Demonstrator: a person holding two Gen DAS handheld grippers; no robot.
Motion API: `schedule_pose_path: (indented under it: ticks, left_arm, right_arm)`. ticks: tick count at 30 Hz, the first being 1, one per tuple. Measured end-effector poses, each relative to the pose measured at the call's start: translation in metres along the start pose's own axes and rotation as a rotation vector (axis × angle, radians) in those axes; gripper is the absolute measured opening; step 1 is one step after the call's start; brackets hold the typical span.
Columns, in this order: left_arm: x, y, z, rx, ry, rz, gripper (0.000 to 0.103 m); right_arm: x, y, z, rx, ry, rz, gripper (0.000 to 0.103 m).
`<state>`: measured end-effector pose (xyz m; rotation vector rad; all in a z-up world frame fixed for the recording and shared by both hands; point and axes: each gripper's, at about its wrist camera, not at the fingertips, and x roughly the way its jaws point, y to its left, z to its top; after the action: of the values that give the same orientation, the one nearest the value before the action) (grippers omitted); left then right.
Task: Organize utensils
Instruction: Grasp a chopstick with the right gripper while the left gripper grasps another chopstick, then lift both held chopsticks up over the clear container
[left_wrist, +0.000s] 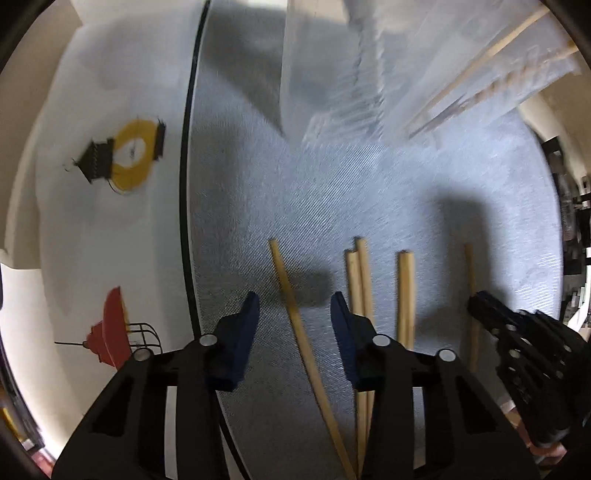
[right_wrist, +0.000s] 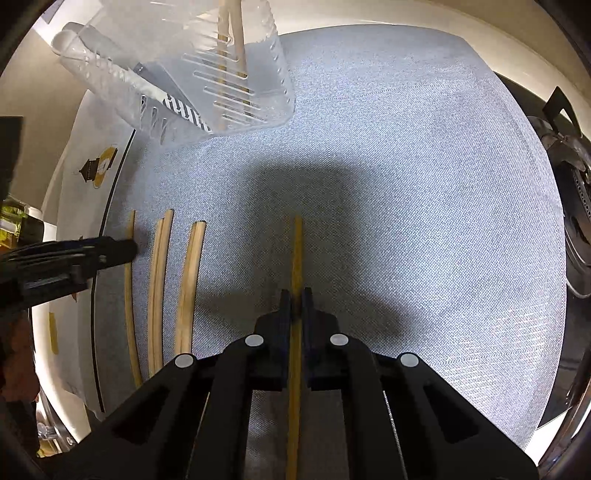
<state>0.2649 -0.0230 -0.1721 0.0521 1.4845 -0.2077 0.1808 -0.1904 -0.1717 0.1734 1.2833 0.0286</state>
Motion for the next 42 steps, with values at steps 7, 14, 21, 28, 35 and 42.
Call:
schedule_pose_path:
  ticks: [7, 14, 21, 28, 35, 42]
  left_arm:
    - [-0.007, -0.006, 0.001, -0.008, -0.017, 0.052, 0.016]
    - [-0.02, 0.017, 0.003, -0.057, -0.05, -0.087, 0.005]
    - [-0.091, 0.019, -0.021, 0.01, -0.233, -0.21, 0.005]
    - [-0.144, 0.024, -0.051, 0.109, -0.381, -0.287, 0.005]
    - [-0.187, 0.001, -0.074, 0.213, -0.518, -0.313, 0.005]
    - [-0.215, -0.006, -0.081, 0.243, -0.614, -0.275, 0.005]
  right_arm:
    - [-0.007, -0.016, 0.0, 0.004, 0.004, 0.016, 0.006]
    - [-0.011, -0.016, 0.003, -0.006, -0.007, 0.025, 0.006]
    - [-0.048, -0.012, 0.008, -0.038, -0.091, 0.065, 0.006]
    - [-0.093, 0.001, 0.01, -0.094, -0.19, 0.102, 0.006]
    - [-0.132, 0.016, 0.008, -0.144, -0.275, 0.129, 0.006]
    - [-0.165, 0.024, 0.008, -0.166, -0.353, 0.146, 0.006]
